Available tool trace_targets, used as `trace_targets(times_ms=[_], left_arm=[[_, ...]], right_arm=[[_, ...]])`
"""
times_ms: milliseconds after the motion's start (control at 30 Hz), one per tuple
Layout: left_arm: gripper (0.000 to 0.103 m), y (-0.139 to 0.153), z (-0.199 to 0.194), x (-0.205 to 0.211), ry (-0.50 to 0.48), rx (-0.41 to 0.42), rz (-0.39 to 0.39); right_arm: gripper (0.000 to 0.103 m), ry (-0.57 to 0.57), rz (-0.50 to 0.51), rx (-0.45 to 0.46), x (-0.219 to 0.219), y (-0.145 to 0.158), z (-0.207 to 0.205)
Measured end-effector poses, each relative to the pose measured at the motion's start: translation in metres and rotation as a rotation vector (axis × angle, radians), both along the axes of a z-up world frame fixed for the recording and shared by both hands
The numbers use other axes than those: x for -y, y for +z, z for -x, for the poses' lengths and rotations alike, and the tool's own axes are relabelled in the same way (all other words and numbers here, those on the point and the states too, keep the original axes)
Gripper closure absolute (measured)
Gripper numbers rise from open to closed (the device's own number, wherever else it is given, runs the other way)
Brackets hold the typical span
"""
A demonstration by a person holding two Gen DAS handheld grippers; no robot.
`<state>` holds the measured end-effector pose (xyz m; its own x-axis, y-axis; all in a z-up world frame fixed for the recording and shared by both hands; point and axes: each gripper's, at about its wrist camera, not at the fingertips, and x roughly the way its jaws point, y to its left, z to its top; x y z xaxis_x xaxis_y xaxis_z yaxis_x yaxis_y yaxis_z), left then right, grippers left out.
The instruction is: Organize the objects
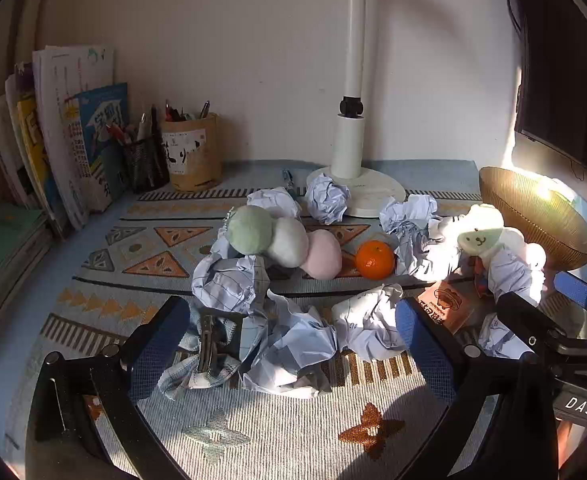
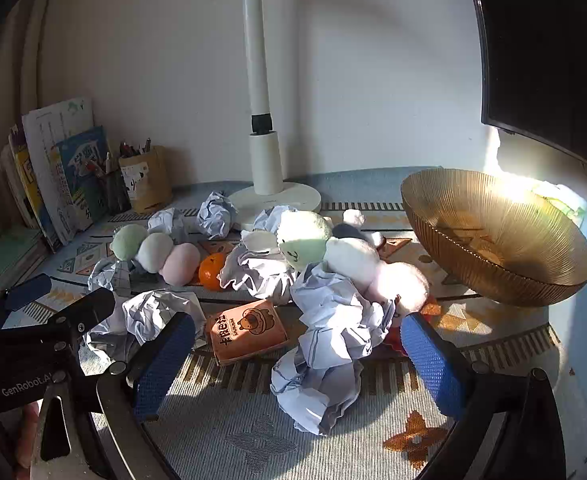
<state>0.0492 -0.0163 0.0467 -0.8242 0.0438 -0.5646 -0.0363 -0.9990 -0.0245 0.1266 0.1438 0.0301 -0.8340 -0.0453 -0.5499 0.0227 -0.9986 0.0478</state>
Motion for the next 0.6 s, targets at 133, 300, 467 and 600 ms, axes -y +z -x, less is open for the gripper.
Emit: trace_targets(times_ms=[133, 300, 467, 600], left_arm=[[0.001, -0.009, 0.004, 0.005, -0.021, 0.028, -0.037], [0.001, -0.015, 0.01, 0.004, 0.015, 0.067, -0.029], [0.001, -0.013, 0.01, -0.004, 0.009, 0.072, 0.017], [0.001, -0.013, 0.01, -0.001, 0.007, 0.081, 0.016]], right_arm=[[0.0, 0.021, 0.011, 0.015, -0.001, 0.0, 0.001], [0.0, 0.022, 0.038, 0.044, 0.001, -0.004, 0.003], [0.0, 0.003, 0.019, 0.075, -0.001, -0.009, 0.009], [0.0, -0.012, -0.002, 0.078, 0.0, -0.012, 0.009]])
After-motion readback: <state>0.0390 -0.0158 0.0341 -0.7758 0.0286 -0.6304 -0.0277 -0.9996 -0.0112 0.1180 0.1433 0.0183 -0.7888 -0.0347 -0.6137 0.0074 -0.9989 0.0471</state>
